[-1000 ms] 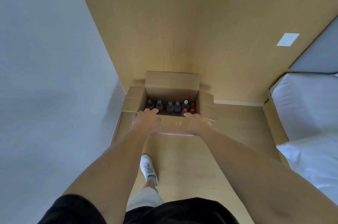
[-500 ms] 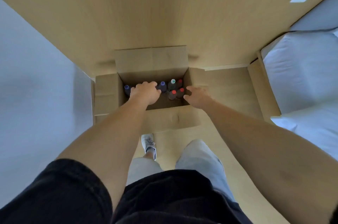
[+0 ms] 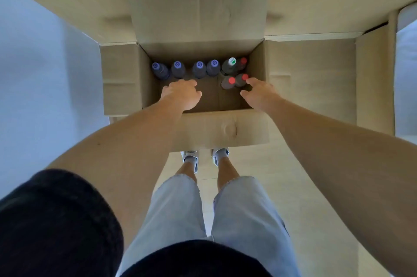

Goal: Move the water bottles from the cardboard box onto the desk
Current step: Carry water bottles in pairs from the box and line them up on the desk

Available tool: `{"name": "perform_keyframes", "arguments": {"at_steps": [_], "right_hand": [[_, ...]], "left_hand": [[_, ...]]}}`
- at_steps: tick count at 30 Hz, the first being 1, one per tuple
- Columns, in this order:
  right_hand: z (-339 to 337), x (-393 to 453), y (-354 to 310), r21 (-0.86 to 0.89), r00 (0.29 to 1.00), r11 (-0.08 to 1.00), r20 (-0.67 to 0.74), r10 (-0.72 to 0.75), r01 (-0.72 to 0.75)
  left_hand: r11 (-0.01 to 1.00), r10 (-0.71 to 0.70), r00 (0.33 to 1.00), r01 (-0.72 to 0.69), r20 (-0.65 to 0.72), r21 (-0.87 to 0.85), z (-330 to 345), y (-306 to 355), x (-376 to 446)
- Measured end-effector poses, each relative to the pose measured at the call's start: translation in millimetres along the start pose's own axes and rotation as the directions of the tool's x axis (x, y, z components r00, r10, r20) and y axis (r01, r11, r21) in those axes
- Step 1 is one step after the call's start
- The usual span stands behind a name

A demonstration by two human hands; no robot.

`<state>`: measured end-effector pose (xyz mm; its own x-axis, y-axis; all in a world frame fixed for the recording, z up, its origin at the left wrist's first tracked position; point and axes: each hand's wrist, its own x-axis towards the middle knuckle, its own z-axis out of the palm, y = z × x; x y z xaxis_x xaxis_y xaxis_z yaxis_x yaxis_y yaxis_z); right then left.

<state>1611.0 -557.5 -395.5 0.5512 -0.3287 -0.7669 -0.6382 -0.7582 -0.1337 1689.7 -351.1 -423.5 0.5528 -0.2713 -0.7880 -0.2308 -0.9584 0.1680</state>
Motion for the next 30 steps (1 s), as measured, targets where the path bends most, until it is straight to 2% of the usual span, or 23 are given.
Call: {"name": "perform_keyframes", "arguments": {"at_steps": [4,14,25,30], "right_hand": [[22,45,10,0.014,1.0,1.0,0.015,0.023,-0.023],[71,140,45,0.031,0.998,0.998,-0.043,0.055,-0.053],[90,205,57,0.112,0.998,0.993,-0.047,0.038,-0.032],[103,233,65,0.129,0.996,0.991,-0.066,0.054,-0.045]], "left_hand": [[1.0,0.011,1.0,-0.012,0.012,0.017,28,11,48],[0.995,0.099,0.992,-0.1,-0.077,-0.007,95,54,149],[0.99,0.141,0.982,-0.141,-0.124,0.011,122,77,225],[0.983,0.167,0.976,-0.176,-0.137,-0.059,134,94,257]]}}
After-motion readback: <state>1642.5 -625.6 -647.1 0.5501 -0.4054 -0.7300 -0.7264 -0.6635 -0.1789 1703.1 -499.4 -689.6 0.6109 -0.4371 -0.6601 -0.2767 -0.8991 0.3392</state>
